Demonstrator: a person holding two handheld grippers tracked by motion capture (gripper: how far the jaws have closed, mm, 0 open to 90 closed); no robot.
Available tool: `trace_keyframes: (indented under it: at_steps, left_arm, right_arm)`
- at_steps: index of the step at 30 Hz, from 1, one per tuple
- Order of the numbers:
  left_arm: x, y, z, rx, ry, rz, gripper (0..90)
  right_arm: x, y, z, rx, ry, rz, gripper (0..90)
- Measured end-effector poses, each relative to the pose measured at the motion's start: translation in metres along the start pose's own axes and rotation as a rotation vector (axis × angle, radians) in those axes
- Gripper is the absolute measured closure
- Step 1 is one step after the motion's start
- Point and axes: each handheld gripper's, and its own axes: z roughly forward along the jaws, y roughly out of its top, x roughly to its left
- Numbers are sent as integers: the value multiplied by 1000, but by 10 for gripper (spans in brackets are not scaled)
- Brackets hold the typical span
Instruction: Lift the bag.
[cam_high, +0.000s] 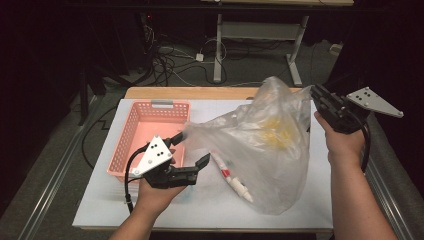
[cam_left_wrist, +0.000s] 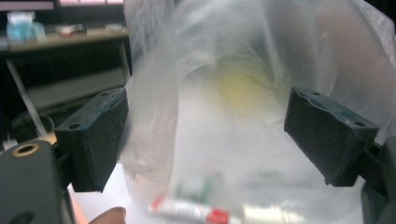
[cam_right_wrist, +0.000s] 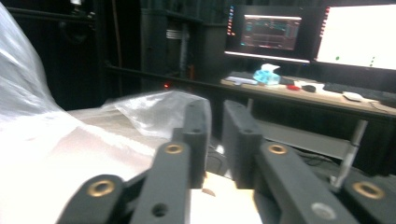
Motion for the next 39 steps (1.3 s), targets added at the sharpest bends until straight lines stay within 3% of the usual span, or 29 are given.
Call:
trace_keyframes:
  at_steps: [7, 11, 16, 24, 30, 39]
  left_arm:
    - [-1, 0, -33, -20, 60, 29, 100]
    - [7, -5, -42, 8, 97, 27, 99]
    - [17, -23, -38, 37, 110, 0, 54]
    - [28, -50, -17, 116, 134, -36, 0]
    - [29, -63, -1, 167, 138, -47, 0]
    - [20, -72, 13, 208, 126, -28, 0]
  right_arm:
    - [12, 1, -21, -8, 53, -9, 641]
    - [17, -1, -34, -11, 67, -21, 601]
    - [20, -13, -47, 9, 74, -12, 553]
    - [15, -56, -56, 87, 64, 16, 385]
    - [9, -85, -67, 146, 35, 46, 261]
    - [6, -120, -81, 231, 29, 71, 144]
